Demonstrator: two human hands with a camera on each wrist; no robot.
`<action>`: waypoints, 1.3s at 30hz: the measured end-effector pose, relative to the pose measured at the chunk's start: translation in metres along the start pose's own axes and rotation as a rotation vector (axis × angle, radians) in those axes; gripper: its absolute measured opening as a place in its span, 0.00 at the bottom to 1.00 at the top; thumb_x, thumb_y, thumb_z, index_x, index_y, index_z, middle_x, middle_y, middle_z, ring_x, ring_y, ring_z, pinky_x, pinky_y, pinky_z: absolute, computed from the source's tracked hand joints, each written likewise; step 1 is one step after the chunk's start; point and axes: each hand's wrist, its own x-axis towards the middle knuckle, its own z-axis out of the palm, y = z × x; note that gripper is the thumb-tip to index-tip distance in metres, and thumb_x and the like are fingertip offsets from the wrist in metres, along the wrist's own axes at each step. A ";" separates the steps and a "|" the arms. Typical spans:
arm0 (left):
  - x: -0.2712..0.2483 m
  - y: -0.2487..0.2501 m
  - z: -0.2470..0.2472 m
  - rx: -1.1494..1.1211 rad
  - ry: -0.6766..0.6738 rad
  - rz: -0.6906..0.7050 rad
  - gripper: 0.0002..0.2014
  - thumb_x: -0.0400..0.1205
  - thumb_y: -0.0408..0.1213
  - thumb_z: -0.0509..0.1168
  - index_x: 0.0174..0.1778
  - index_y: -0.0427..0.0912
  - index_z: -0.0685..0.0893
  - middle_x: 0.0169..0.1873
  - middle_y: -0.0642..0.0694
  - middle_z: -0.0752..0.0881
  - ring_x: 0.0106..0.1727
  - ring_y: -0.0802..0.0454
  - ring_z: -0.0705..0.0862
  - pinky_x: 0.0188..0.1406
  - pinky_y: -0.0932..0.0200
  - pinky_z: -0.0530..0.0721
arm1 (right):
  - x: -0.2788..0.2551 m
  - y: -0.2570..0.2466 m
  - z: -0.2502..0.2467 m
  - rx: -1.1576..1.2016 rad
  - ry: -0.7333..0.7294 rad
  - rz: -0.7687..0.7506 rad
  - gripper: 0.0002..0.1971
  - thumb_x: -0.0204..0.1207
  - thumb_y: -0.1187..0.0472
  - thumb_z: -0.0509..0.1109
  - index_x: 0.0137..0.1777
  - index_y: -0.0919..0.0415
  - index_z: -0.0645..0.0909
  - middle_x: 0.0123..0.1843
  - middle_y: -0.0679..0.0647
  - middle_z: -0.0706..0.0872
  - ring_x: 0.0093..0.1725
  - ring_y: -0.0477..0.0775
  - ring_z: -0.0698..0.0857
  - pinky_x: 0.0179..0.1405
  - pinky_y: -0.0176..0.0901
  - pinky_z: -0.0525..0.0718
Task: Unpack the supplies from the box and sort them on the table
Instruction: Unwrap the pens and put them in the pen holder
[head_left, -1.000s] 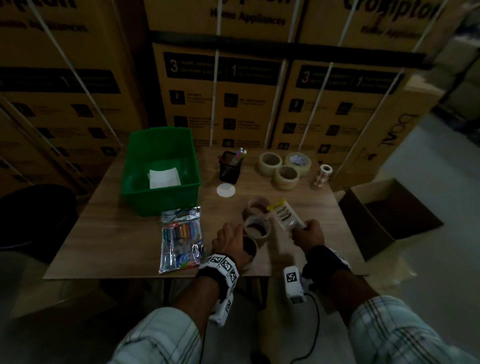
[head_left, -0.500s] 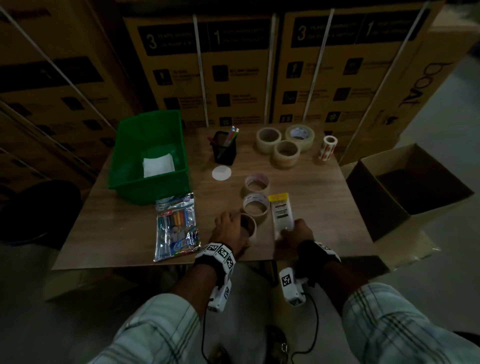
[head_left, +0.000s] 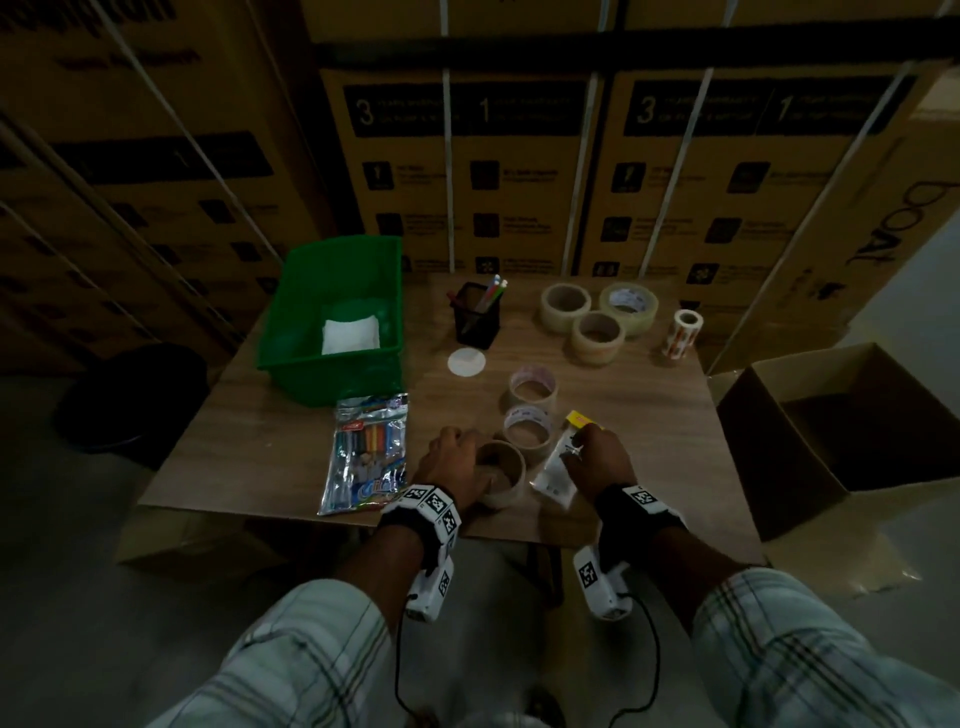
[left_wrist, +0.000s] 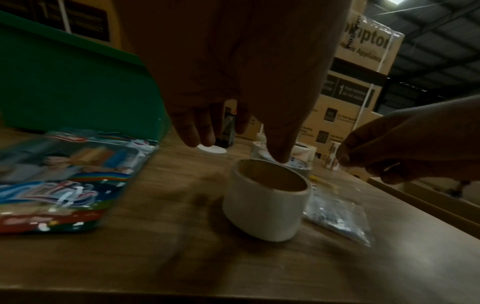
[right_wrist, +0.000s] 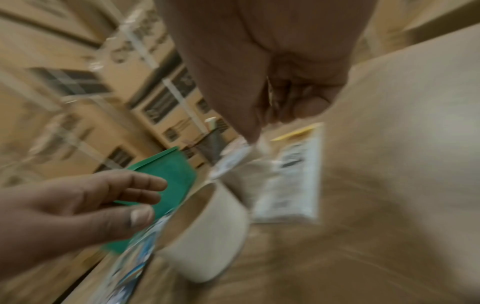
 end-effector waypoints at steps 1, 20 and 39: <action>-0.001 -0.006 -0.002 0.007 0.011 -0.014 0.32 0.75 0.51 0.69 0.73 0.47 0.69 0.70 0.39 0.68 0.69 0.35 0.72 0.68 0.42 0.75 | 0.002 -0.009 0.001 -0.003 0.027 -0.062 0.11 0.73 0.61 0.70 0.52 0.66 0.80 0.55 0.67 0.83 0.58 0.68 0.81 0.54 0.51 0.78; -0.002 -0.189 -0.033 -0.115 -0.040 -0.297 0.23 0.82 0.45 0.63 0.70 0.40 0.70 0.67 0.35 0.74 0.65 0.35 0.78 0.63 0.44 0.80 | -0.001 -0.197 0.139 -0.247 -0.396 -0.404 0.11 0.76 0.59 0.66 0.55 0.63 0.79 0.57 0.65 0.83 0.55 0.65 0.83 0.52 0.49 0.82; 0.035 -0.229 -0.015 -0.159 -0.103 -0.151 0.28 0.80 0.44 0.68 0.73 0.40 0.67 0.67 0.37 0.74 0.62 0.37 0.81 0.59 0.45 0.83 | 0.065 -0.219 0.179 0.166 -0.198 0.151 0.31 0.73 0.60 0.73 0.72 0.71 0.65 0.67 0.69 0.79 0.66 0.68 0.79 0.64 0.54 0.78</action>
